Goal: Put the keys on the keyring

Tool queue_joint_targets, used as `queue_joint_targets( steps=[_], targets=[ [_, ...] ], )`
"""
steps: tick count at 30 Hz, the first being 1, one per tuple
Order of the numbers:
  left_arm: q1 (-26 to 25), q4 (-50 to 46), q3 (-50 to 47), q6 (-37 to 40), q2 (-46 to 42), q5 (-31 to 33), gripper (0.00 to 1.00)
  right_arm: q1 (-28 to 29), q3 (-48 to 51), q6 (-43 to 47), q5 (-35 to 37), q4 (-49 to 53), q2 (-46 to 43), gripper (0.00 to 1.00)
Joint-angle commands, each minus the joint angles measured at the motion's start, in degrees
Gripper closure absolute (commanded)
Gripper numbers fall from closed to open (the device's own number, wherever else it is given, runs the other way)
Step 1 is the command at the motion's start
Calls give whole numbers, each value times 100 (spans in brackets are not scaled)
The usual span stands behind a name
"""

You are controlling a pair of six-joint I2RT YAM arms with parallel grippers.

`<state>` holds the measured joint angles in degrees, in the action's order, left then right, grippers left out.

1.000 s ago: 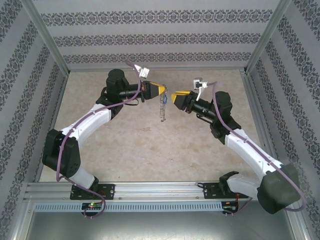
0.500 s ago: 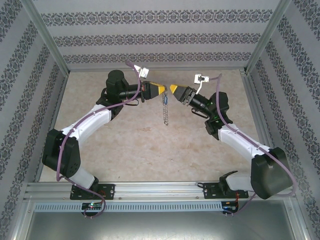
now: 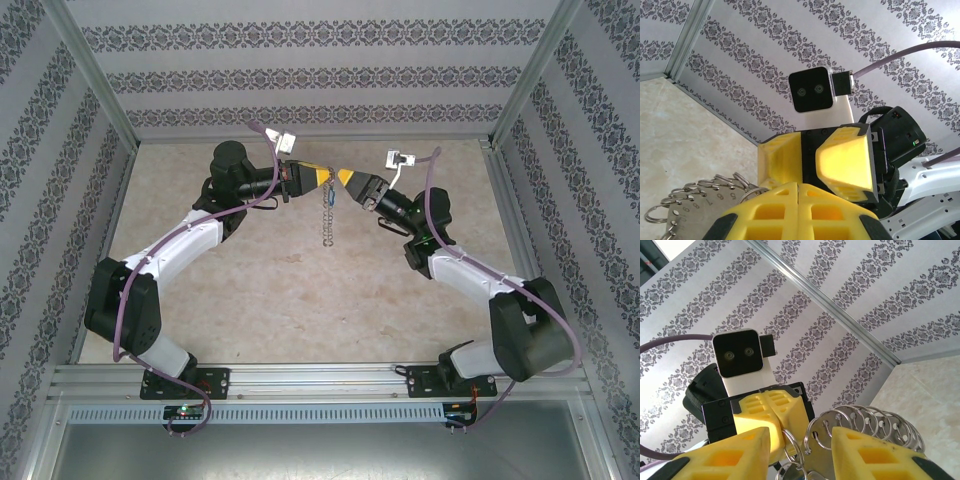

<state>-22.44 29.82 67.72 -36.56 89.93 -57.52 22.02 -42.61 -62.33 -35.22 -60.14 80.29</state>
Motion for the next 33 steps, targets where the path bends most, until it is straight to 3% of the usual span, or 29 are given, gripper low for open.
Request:
queue_joint_targets(
  steps=[1,33],
  targets=[
    [-50,509,-4,-87,-103,38,100,88,50,-103,25,-528,51,64],
    [-48,482,60,-53,-81,74,100,259,-54,-440,-169,-1183,480,74]
  ],
)
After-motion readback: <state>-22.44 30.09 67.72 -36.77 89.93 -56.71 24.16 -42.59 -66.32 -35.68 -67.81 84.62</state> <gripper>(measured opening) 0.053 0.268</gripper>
